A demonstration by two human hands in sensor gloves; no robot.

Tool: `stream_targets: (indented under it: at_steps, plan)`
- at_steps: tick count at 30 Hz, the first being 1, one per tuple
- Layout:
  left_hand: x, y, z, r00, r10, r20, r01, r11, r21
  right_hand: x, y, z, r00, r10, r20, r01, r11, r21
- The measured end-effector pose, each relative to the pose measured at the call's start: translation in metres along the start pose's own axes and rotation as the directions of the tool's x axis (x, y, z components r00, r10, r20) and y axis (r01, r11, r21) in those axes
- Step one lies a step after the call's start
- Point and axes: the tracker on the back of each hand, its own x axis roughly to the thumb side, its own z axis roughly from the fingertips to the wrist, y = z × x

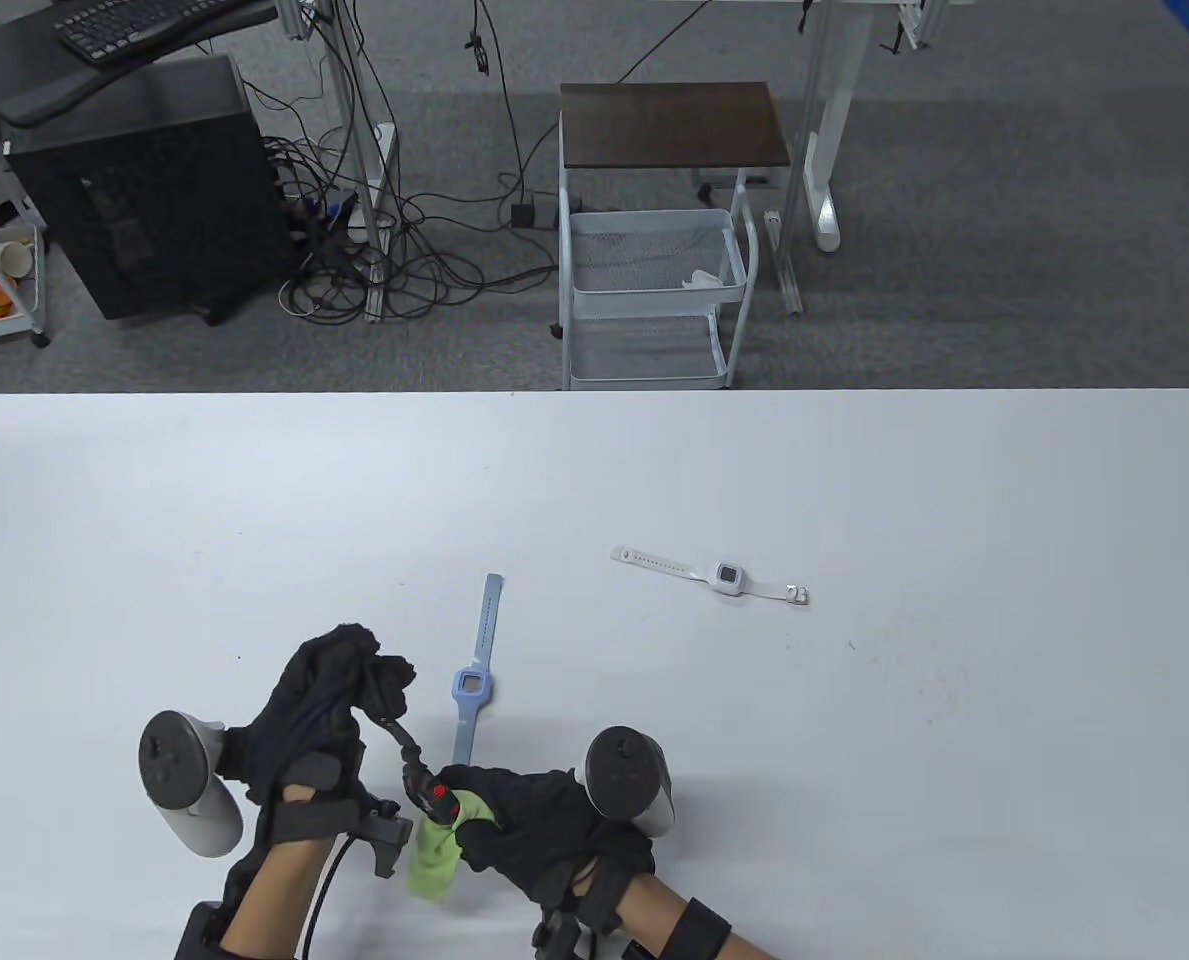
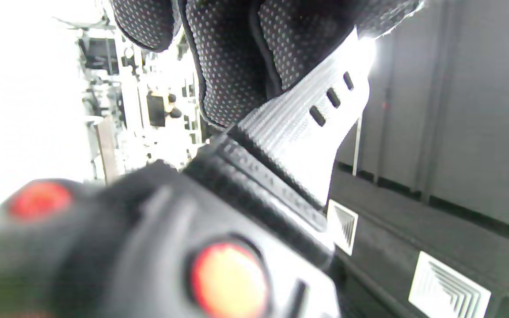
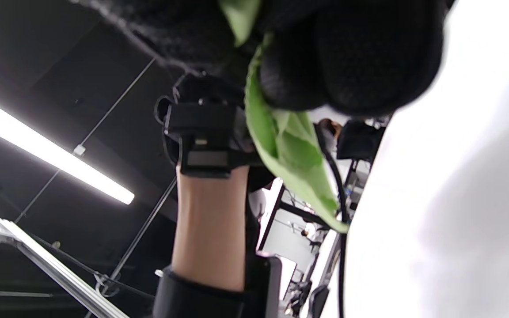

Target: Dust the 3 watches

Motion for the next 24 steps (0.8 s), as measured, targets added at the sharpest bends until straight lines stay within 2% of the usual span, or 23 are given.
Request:
stream_targets:
  at_steps: [5,10,24]
  plan:
    - [0.001,0.002,0.000,1.000,0.011,0.007,-0.011,1.000,0.005,-0.002,-0.010,0.003,1.000,0.014,0.003,-0.013,0.992,-0.122]
    - [0.001,-0.001,0.000,1.000,0.006,0.013,-0.006,1.000,-0.012,-0.008,-0.017,0.005,0.998,0.010,-0.063,-0.020,0.986,-0.166]
    - [0.003,-0.004,0.001,0.999,-0.030,0.035,0.031,0.999,-0.027,-0.012,-0.018,0.009,0.977,0.034,-0.212,-0.073,0.981,-0.178]
